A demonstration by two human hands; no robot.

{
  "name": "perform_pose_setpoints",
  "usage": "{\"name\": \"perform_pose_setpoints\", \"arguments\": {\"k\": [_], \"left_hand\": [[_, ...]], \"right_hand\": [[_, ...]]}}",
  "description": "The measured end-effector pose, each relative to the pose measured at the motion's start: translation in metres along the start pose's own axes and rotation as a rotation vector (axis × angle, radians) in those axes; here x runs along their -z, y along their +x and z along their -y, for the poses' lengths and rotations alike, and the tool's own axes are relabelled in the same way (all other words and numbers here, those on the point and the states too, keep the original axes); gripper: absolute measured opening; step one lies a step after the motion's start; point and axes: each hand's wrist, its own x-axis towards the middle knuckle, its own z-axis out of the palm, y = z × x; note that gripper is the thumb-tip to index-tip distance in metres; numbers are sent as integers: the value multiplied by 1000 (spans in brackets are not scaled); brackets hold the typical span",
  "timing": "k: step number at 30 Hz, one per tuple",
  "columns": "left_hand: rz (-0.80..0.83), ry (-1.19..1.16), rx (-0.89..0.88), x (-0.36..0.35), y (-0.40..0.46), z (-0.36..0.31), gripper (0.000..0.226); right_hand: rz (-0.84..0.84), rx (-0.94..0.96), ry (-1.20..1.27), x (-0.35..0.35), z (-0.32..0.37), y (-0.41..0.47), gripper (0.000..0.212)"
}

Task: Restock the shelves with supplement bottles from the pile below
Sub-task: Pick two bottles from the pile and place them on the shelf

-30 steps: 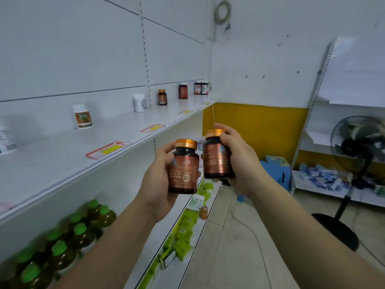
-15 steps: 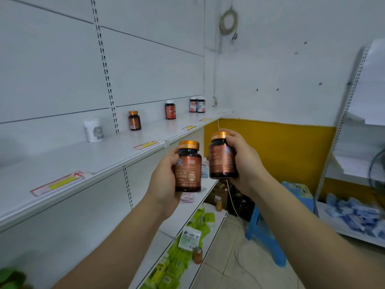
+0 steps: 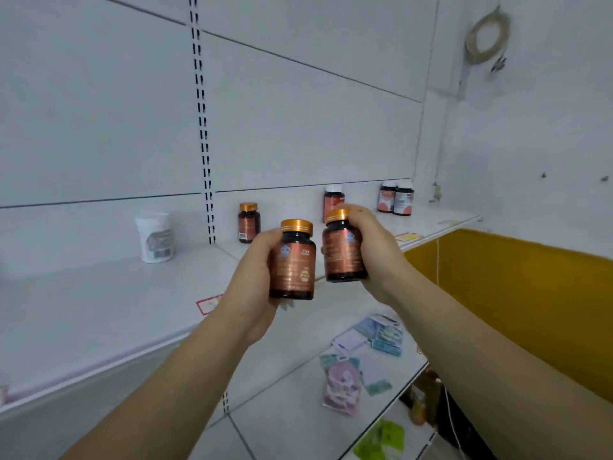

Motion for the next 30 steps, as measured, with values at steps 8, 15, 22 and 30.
{"name": "perform_pose_setpoints", "arguments": {"k": [8, 15, 22, 30], "left_hand": [[-190, 252, -60, 7, 72, -4, 36], [-416, 431, -25, 4, 124, 6, 39], [-544, 814, 24, -5, 161, 28, 69], [-537, 1247, -13, -10, 173, 34, 88]], "right_hand": [[287, 2, -99, -17, -33, 142, 16], [551, 19, -173, -20, -63, 234, 17], [724, 122, -301, -13, -85, 270, 30], [926, 439, -559, 3, -99, 280, 63]]}}
